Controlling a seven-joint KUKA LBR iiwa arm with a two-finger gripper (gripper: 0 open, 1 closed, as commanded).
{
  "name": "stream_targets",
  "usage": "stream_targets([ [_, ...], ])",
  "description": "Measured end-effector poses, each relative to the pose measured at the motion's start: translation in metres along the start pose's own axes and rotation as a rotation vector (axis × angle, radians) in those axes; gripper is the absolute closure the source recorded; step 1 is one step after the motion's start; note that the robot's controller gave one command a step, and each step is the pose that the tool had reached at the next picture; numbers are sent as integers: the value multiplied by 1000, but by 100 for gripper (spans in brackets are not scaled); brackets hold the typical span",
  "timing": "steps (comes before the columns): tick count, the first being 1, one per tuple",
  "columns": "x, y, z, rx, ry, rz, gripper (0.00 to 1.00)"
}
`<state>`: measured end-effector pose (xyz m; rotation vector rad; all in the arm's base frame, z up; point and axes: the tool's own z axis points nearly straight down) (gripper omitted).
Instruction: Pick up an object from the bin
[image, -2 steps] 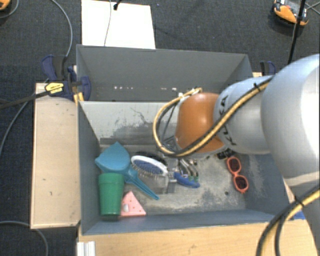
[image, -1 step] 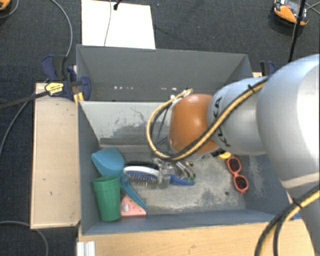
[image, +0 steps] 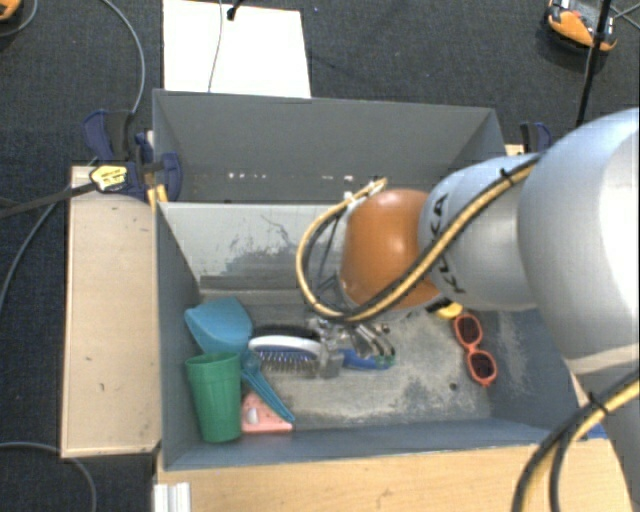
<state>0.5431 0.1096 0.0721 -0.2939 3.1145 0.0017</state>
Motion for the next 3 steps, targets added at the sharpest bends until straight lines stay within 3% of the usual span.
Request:
stream_targets([
  [1, -12, -9, -115, 1, -2, 16, 100],
  [2, -12, -9, -115, 1, -2, 16, 100],
  [3, -14, -5, -230, 1, -4, -4, 100],
])
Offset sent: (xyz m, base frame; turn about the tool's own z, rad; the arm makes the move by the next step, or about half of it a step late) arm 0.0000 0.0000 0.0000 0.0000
